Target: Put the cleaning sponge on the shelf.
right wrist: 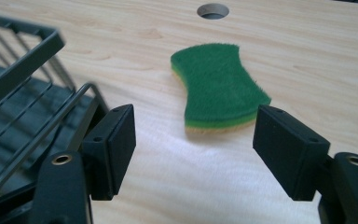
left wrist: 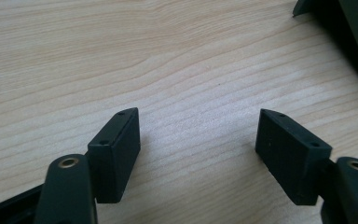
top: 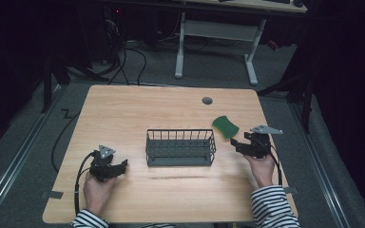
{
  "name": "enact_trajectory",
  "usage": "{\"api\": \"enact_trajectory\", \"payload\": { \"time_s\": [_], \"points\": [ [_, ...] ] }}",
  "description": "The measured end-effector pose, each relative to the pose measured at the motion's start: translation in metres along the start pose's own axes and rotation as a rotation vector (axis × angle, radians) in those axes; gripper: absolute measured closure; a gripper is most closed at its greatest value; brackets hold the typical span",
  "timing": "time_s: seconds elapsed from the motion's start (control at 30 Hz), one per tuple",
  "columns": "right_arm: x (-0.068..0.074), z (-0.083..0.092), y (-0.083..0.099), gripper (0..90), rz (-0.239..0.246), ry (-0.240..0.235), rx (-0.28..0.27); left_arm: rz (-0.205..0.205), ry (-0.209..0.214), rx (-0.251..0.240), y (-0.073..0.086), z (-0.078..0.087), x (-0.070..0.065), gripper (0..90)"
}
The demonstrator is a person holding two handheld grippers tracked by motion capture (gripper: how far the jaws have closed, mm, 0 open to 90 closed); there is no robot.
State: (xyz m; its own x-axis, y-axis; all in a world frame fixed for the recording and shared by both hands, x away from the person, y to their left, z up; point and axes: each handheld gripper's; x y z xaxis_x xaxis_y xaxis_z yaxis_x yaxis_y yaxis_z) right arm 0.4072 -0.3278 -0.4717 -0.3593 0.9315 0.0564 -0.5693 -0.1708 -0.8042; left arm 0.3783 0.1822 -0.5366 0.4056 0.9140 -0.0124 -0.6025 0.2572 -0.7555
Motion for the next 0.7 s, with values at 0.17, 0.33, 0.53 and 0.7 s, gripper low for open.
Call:
{"api": "enact_trajectory", "payload": {
  "time_s": [0.17, 0.33, 0.53, 0.7],
  "points": [
    [-0.003, -0.015, -0.015, 28.1, 0.01, 0.019, 0.028, -0.001, 0.004, 0.002, 0.0, 0.0, 0.0, 29.0],
    [-0.008, -0.034, -0.028, 25.5, 0.026, 0.038, 0.068, 0.0, 0.003, 0.002, -0.001, -0.001, 0.0, 28.9],
    [-0.013, -0.054, -0.037, 24.1, 0.029, 0.046, 0.106, 0.001, 0.004, 0.002, 0.0, 0.0, 0.0, 29.0],
    [-0.017, -0.069, -0.05, 19.7, 0.053, 0.043, 0.186, 0.001, 0.005, 0.002, 0.0, 0.0, 0.0, 29.1]
  ]
}}
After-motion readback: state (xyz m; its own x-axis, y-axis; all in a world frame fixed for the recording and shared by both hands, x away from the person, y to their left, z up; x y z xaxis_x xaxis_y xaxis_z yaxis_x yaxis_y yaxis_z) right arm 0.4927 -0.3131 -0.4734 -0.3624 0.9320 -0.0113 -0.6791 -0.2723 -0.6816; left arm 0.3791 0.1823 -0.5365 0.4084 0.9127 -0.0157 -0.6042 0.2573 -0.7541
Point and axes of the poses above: each handheld gripper's, and its own axes: z roughly backward along the jaws, y roughly out of its underside, x roughly to its left, and after that the axes turned 1 degree about -x, right-handed
